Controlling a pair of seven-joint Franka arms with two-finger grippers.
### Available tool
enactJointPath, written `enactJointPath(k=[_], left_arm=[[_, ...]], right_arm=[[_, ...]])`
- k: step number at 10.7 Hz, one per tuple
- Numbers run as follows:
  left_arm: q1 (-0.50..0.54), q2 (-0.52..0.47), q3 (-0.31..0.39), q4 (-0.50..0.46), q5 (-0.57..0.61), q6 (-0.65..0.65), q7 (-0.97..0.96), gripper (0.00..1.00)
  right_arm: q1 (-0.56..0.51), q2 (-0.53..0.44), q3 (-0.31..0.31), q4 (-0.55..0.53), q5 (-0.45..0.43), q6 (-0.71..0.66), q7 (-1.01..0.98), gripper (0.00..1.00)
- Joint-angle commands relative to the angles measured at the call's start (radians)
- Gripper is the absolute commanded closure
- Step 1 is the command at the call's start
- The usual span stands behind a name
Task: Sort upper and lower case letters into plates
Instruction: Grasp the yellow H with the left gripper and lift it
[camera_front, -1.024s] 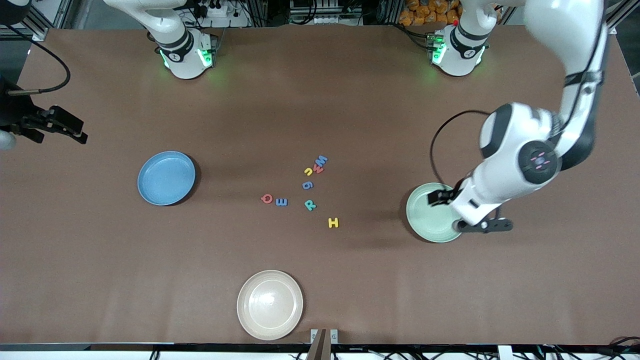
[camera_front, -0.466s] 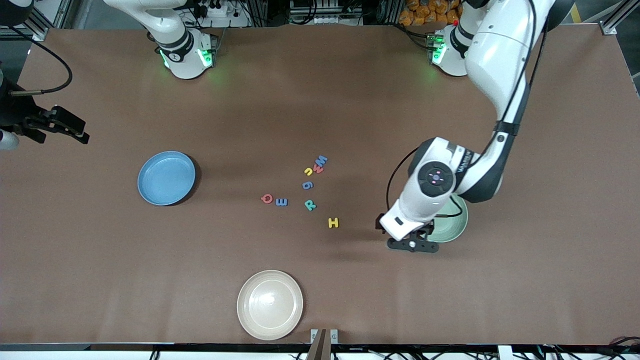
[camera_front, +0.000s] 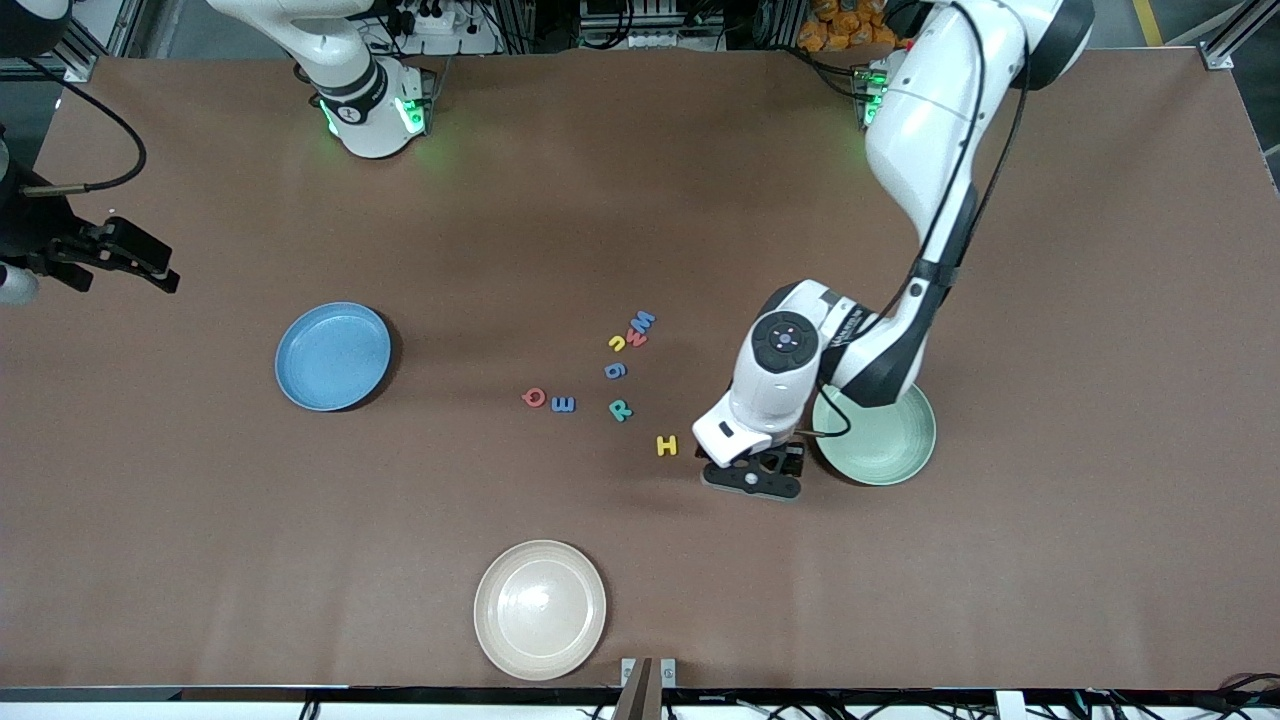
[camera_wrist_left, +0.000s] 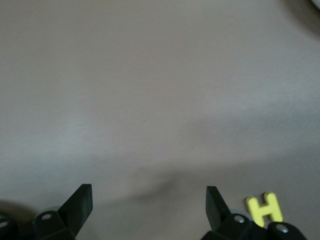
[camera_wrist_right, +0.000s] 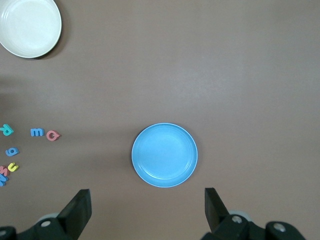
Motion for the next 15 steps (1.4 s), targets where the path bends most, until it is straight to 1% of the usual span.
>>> enactJointPath(k=[1,2,3,4,8,10,12,15], left_arm=[[-0.084,0.089,0.092,0.096,0.050,0.059,-0.049,0.00],[-0.086,0.090,0.092,0.096,0.055,0.087,-0.049,0.00],[-0.088,0.090,0.086,0.099,0.052,0.087,-0.072,0.00],[-0.095,0.092,0.080,0.096,0.055,0.087,-0.170,0.00],[-0.155,0.115,0.078,0.097,0.055,0.087,-0.342,0.00],[-0.177,0.121,0.078,0.097,0.055,0.090,-0.466,0.00],[-0.180,0.142,0.078,0.096,0.056,0.090,-0.470,0.00],[-0.183,0.179,0.086,0.099,0.062,0.127,-0.470,0.00]], right_arm=[[0.008,-0.005,-0.001,-0.008,-0.013,0.012,0.020,0.00],[0.008,-0.004,-0.001,-0.008,-0.013,0.012,0.018,0.00],[0.007,-0.004,-0.001,-0.008,-0.013,0.015,0.018,0.00],[0.007,-0.004,-0.001,-0.008,-0.013,0.015,0.018,0.00],[0.007,-0.004,-0.001,-0.008,-0.013,0.015,0.018,0.00],[0.007,-0.004,-0.001,-0.008,-0.013,0.015,0.020,0.00],[0.007,-0.004,-0.001,-0.008,-0.013,0.015,0.020,0.00],[0.007,-0.004,-0.001,-0.008,-0.013,0.013,0.020,0.00]])
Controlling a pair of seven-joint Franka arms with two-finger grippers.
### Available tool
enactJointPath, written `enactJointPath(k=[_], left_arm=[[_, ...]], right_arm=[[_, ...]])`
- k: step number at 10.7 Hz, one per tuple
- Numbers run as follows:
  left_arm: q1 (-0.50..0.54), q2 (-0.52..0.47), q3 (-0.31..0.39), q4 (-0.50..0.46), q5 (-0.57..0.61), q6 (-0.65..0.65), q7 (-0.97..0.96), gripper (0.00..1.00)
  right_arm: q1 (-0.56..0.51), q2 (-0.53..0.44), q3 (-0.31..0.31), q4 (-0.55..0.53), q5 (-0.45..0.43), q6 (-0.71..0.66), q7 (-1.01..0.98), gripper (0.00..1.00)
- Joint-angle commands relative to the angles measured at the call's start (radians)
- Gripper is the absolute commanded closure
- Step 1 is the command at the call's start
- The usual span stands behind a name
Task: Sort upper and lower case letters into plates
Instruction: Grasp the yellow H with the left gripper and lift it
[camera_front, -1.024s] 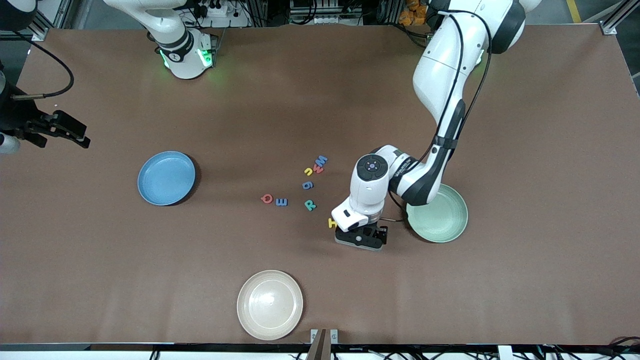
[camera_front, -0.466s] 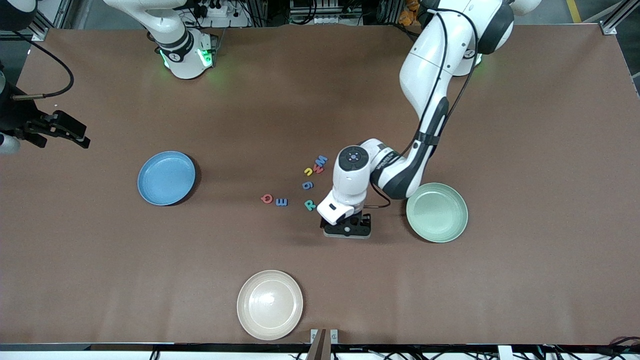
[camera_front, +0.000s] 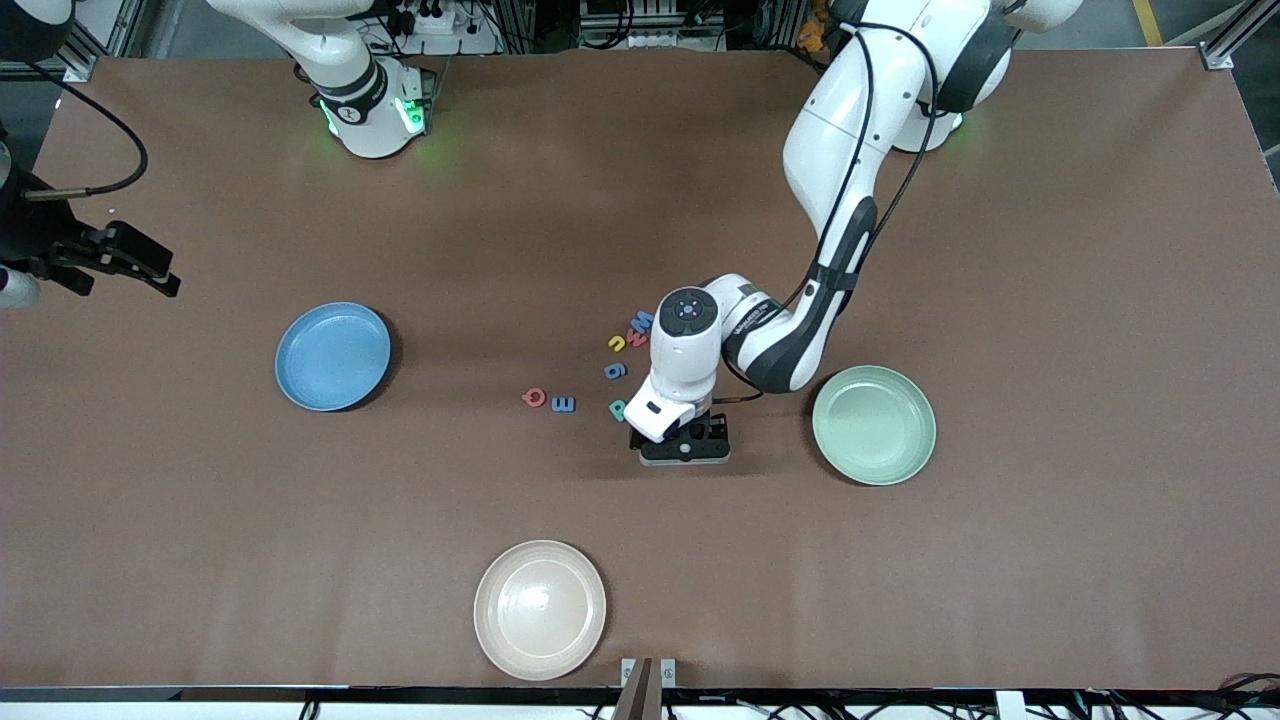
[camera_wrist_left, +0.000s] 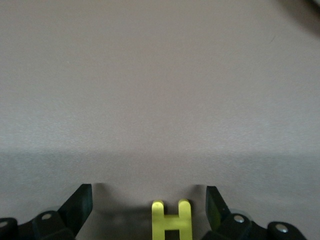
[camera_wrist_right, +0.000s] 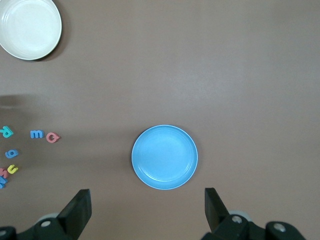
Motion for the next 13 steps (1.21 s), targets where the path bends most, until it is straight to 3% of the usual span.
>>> enactJointPath(k=[1,4,8,11,12,13], left_arm=[[-0.007,0.028,0.011,0.031,0.038,0.017,-0.040,0.00],[-0.008,0.027,0.005,0.031,0.036,0.017,-0.049,0.21],[-0.017,0.004,-0.034,0.031,0.030,-0.041,-0.106,0.39],[-0.020,0.005,-0.037,0.028,0.038,-0.041,-0.104,0.69],[-0.019,0.005,-0.037,0.028,0.036,-0.041,-0.103,0.96],[-0.019,0.004,-0.037,0.028,0.038,-0.042,-0.103,1.00]], right_arm=[[0.006,-0.005,-0.001,-0.005,-0.013,0.008,0.020,0.00],[0.006,-0.005,-0.001,-0.005,-0.013,0.008,0.020,0.00],[0.005,-0.005,-0.001,-0.005,-0.013,0.006,0.020,0.00],[0.005,-0.005,-0.001,-0.005,-0.013,0.008,0.020,0.00],[0.005,-0.005,-0.001,-0.005,-0.013,0.008,0.018,0.00],[0.005,-0.005,-0.001,-0.005,-0.013,0.008,0.020,0.00]])
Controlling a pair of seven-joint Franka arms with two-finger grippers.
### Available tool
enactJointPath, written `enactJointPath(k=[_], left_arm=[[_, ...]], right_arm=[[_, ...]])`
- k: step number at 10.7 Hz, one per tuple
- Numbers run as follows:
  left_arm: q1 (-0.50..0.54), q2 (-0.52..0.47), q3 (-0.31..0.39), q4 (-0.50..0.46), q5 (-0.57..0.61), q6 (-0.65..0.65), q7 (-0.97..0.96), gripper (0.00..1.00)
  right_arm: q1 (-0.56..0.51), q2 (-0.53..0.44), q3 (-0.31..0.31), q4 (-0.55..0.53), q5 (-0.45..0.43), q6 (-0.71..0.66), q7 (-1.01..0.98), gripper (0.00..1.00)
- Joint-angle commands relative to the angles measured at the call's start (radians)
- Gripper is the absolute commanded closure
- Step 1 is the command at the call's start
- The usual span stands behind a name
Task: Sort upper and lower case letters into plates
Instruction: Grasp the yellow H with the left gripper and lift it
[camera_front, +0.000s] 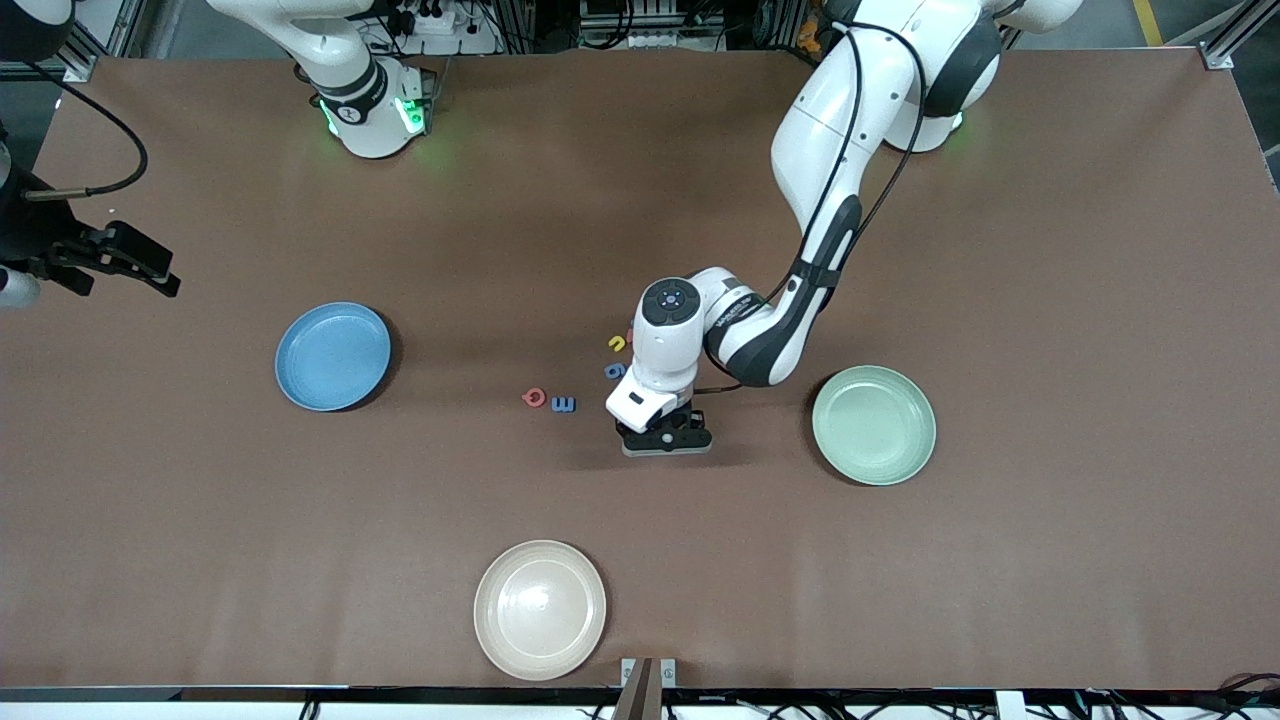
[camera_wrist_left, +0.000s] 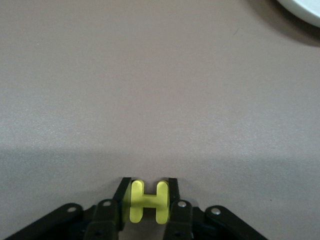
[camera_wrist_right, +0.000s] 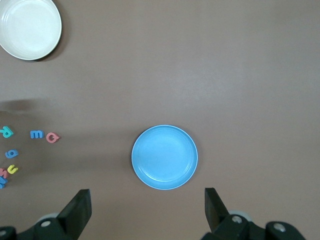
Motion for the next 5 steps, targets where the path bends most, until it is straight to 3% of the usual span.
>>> enactJointPath(k=[1,3,5], left_arm=[[0.000,0.005,-0.005,-0.007,0.035,-0.017,-0.038,1.00],[0.010,-0.012,-0.004,-0.007,0.036,-0.018,-0.026,1.00],[0.065,-0.059,-0.021,-0.007,0.030,-0.104,0.047,1.00]], right_arm=[[0.005,-0.005,0.000,-0.005,-0.013,0.007,0.020,0.00],[0.005,-0.005,0.000,-0.005,-0.013,0.007,0.019,0.00],[0.000,0.000,-0.002,-0.006,-0.013,0.007,0.019,0.00]])
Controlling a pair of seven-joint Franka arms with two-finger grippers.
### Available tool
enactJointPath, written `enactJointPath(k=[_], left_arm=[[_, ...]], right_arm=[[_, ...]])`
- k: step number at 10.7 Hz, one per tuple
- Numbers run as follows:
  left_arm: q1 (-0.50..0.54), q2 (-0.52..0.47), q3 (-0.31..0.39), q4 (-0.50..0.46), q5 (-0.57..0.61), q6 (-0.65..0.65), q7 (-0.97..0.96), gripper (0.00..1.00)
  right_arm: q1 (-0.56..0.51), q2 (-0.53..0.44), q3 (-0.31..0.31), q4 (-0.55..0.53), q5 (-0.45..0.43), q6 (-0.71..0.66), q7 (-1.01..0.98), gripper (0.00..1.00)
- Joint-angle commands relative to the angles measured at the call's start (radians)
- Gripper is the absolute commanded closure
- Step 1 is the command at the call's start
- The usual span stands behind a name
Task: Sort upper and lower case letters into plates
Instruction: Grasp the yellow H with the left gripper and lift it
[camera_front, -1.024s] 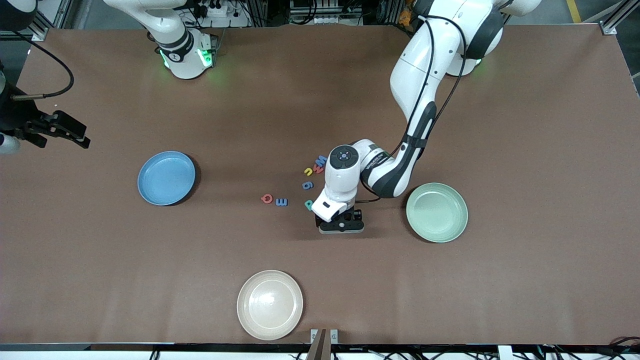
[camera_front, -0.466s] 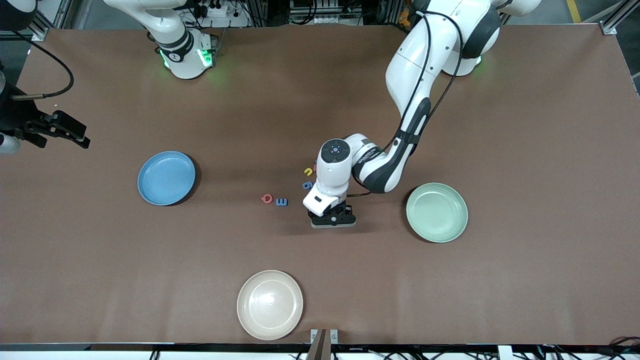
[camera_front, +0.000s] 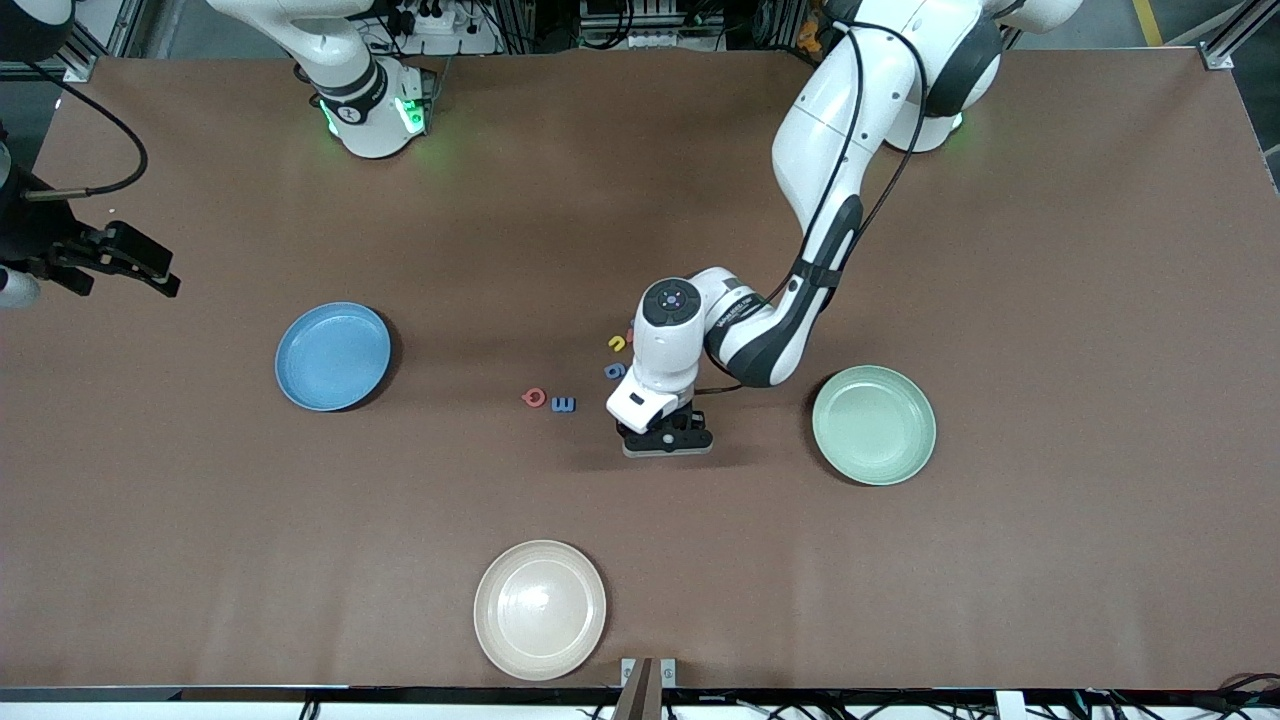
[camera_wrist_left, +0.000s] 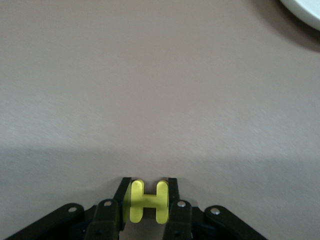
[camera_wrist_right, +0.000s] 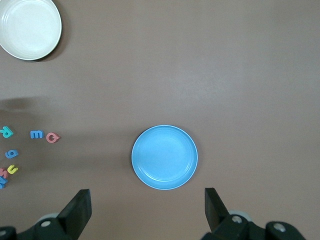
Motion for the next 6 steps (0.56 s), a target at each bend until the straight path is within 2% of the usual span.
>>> enactJointPath(k=[1,3,6], left_arm=[[0.070,-0.081,-0.048,-0.016,0.021,-0.135,0.101,1.00],[0.167,-0.147,-0.123,-0.028,0.022,-0.284,0.152,1.00],[0.340,-0.221,-0.213,-0.066,0.022,-0.415,0.271,1.00]], right_arm=[[-0.003,0.003,-0.001,-0.005,-0.013,0.007,0.018,0.00],[0.000,0.003,-0.001,-0.005,-0.013,0.007,0.018,0.00],[0.005,0.007,-0.001,0.000,-0.013,0.000,0.015,0.00]])
